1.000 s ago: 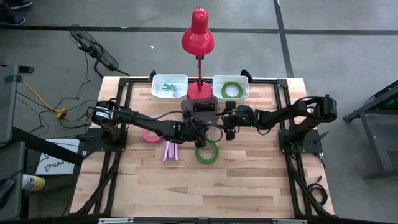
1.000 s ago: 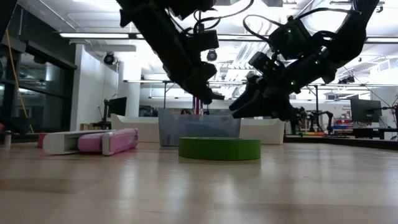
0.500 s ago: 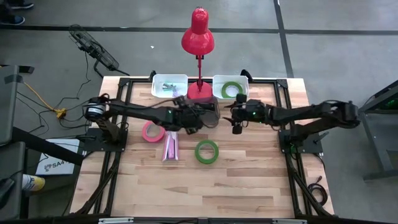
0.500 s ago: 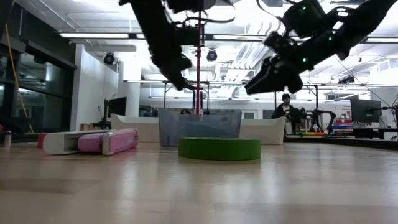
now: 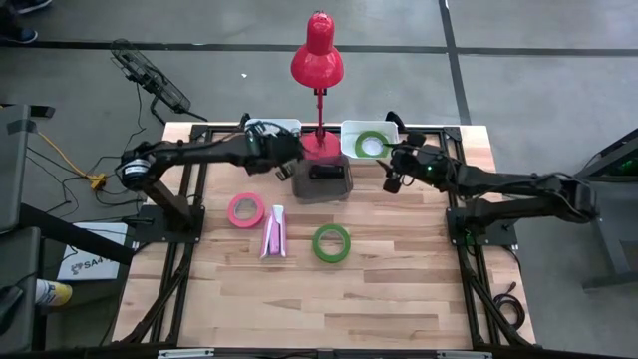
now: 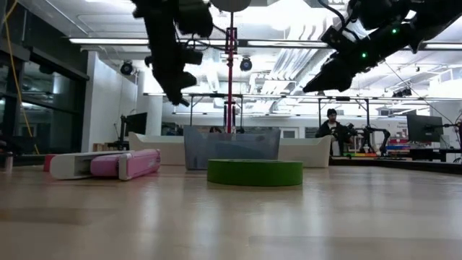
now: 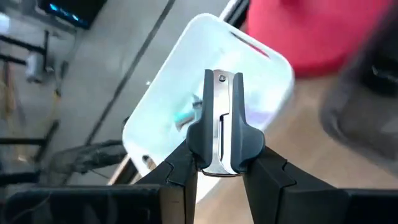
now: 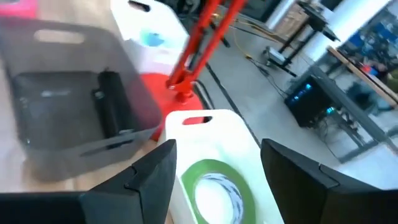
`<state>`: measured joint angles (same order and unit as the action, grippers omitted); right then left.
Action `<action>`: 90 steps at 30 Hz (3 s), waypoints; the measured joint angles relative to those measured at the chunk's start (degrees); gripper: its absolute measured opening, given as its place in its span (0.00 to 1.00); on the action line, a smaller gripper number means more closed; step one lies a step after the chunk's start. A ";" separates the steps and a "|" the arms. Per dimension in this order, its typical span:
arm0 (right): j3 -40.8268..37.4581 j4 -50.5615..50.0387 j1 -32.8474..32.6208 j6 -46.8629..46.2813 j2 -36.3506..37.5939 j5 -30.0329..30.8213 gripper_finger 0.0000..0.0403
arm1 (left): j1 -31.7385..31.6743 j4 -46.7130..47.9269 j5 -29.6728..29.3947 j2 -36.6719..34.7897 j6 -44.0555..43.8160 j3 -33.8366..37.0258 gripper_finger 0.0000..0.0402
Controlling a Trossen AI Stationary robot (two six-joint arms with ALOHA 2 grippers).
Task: Pick and place Stapler, Stapler remover, tape
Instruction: Put the black staple remover into the left white bin
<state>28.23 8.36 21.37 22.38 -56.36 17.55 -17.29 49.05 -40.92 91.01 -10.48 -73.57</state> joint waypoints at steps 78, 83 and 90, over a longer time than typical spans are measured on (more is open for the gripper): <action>0.00 -3.00 4.85 -7.38 -1.75 -6.39 0.55 | -28.80 -8.22 29.39 6.26 1.27 0.99 0.45; 0.00 -3.04 4.85 -7.74 -1.76 -6.39 0.55 | -28.80 -8.19 29.34 6.22 1.05 -0.14 0.45; 0.00 -3.06 4.85 -7.81 -1.75 -6.37 0.55 | -28.78 -9.10 29.72 6.22 2.52 -0.14 0.45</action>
<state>28.23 5.30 26.22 14.57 -58.11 11.18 -46.06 39.95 -11.19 97.23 -7.96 -73.71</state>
